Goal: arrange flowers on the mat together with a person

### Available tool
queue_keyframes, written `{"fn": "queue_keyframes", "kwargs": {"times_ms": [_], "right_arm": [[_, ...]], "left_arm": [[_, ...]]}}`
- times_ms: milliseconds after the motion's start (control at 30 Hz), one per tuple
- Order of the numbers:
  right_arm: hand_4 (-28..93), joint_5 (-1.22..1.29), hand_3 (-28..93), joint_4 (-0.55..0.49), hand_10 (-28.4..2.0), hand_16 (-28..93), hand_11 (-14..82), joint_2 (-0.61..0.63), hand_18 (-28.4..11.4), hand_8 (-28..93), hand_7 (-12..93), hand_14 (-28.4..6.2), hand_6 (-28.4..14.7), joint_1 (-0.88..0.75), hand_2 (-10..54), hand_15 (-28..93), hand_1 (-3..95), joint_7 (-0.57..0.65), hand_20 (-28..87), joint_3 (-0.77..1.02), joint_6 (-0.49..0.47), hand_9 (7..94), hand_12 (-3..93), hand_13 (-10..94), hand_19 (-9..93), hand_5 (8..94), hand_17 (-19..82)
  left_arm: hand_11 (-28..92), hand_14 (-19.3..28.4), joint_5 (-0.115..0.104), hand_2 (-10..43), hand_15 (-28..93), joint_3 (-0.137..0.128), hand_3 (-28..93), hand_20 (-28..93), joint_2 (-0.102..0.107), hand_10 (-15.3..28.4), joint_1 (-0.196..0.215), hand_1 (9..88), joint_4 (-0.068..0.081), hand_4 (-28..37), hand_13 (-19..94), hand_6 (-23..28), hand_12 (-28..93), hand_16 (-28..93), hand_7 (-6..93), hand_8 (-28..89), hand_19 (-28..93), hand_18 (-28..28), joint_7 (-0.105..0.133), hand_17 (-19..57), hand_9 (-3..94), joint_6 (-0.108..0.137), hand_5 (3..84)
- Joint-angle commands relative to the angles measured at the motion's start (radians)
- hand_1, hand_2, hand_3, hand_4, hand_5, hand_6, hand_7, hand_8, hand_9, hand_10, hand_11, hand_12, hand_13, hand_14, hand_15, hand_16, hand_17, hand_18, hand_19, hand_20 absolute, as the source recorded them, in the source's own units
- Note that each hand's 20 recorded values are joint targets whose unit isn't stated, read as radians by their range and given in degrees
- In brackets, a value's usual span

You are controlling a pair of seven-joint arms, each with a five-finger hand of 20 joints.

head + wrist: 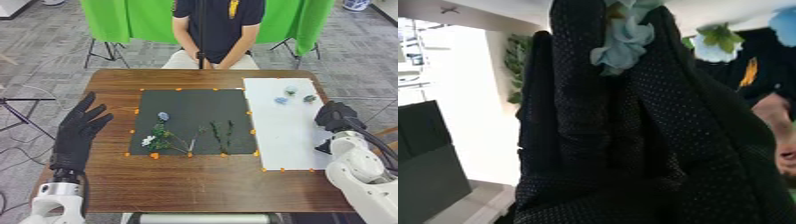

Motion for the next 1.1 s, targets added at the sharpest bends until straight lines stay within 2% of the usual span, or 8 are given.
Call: {"fn": "queue_keyframes", "kwargs": {"times_ms": [33, 267, 433, 500, 700, 867, 1033, 1100], "right_arm": [[-28, -0.005, 60, -0.043, -5.3, 40, 8.5, 0.001, 1.0, 0, 22, -0.5, 4.3, -0.025, -9.5, 29, 70.3, 0.028, -7, -0.015, 0.084, 87.1, 34.3, 81, 93, 82.9, 39], [-28, -0.012, 60, -0.198, -5.7, 41, 8.5, -0.021, 0.8, 1, 21, -0.6, 3.7, 0.082, -9.5, 29, 70.5, -0.032, -5, -0.114, 0.143, 87.6, 34.6, 82, 93, 83.9, 40], [-28, 0.016, 61, -0.275, -5.8, 41, 8.6, -0.108, 0.7, 1, 21, -0.6, 3.6, 0.222, -9.5, 29, 70.3, -0.131, -5, -0.267, 0.113, 87.8, 34.7, 82, 93, 84.1, 40], [-28, 0.031, 61, -0.285, -5.8, 42, 8.6, -0.149, 0.7, 2, 21, -0.5, 3.6, 0.279, -9.5, 29, 70.2, -0.165, -5, -0.344, 0.104, 87.8, 34.8, 82, 93, 84.1, 40], [-28, -0.009, 62, -0.223, -5.7, 42, 8.6, -0.302, 0.5, 2, 21, -0.5, 3.6, 0.412, -9.5, 29, 69.7, -0.25, -5, -0.548, 0.065, 87.8, 34.7, 82, 93, 84.1, 40], [-28, -0.047, 62, -0.14, -5.8, 42, 8.6, -0.402, -0.1, 2, 20, -0.5, 3.5, 0.453, -9.5, 29, 69.6, -0.294, -4, -0.644, 0.029, 87.8, 34.8, 82, 93, 84.1, 39], [-28, -0.09, 63, -0.064, -6.0, 42, 8.8, -0.451, -0.3, 2, 20, -0.5, 3.5, 0.47, -9.5, 29, 69.2, -0.302, -4, -0.718, 0.015, 87.6, 34.8, 82, 93, 83.9, 39], [-28, -0.085, 63, -0.043, -5.9, 42, 8.8, -0.453, -0.6, 2, 21, -0.6, 3.5, 0.493, -9.5, 29, 68.9, -0.277, -4, -0.76, 0.028, 87.4, 34.8, 82, 93, 83.8, 39]], "left_arm": [[20, 23.7, 0.0, 4.9, 41, -0.006, 79, 13, -0.008, 16.1, 0.015, 23.1, 0.001, -28.3, 24, 2.8, 9, -6, 11.4, -10, 45, 23.2, -0.009, -10.0, 32.5, -0.002, 34.0], [21, 23.7, -0.001, 4.8, 41, -0.024, 79, 13, -0.015, 16.1, 0.036, 23.1, -0.006, -28.3, 24, 2.8, 9, -6, 11.5, -10, 45, 23.2, -0.012, -9.9, 32.5, 0.007, 33.9], [20, 23.7, -0.016, 4.8, 41, -0.03, 79, 13, -0.007, 16.2, 0.057, 23.2, -0.012, -28.3, 24, 2.8, 9, -6, 11.4, -10, 45, 23.2, 0.014, -9.9, 32.5, 0.026, 33.9], [20, 23.7, -0.018, 4.8, 41, -0.033, 79, 13, -0.009, 16.2, 0.059, 23.2, -0.012, -28.3, 24, 2.8, 9, -6, 11.4, -10, 45, 23.2, 0.015, -9.9, 32.4, 0.027, 33.9], [20, 23.7, -0.016, 4.8, 41, -0.04, 79, 14, -0.012, 16.1, 0.059, 23.2, -0.013, -28.3, 24, 2.8, 9, -6, 11.4, -10, 45, 23.2, 0.014, -9.9, 32.4, 0.027, 33.9], [20, 23.7, -0.015, 4.9, 41, -0.042, 79, 14, -0.012, 16.1, 0.05, 23.1, -0.01, -28.3, 24, 2.8, 9, -6, 11.4, -10, 45, 23.2, 0.01, -9.9, 32.5, 0.021, 33.9], [20, 23.7, -0.013, 4.9, 41, -0.04, 78, 14, -0.012, 16.1, 0.034, 23.2, -0.005, -28.3, 24, 2.8, 9, -6, 11.4, -10, 45, 23.2, -0.002, -9.9, 32.5, 0.013, 33.9], [20, 23.7, -0.013, 4.9, 41, -0.033, 79, 13, -0.009, 16.1, 0.015, 23.2, 0.002, -28.3, 24, 2.9, 9, -6, 11.3, -10, 45, 23.2, -0.005, -9.9, 32.5, 0.007, 33.9]]}}
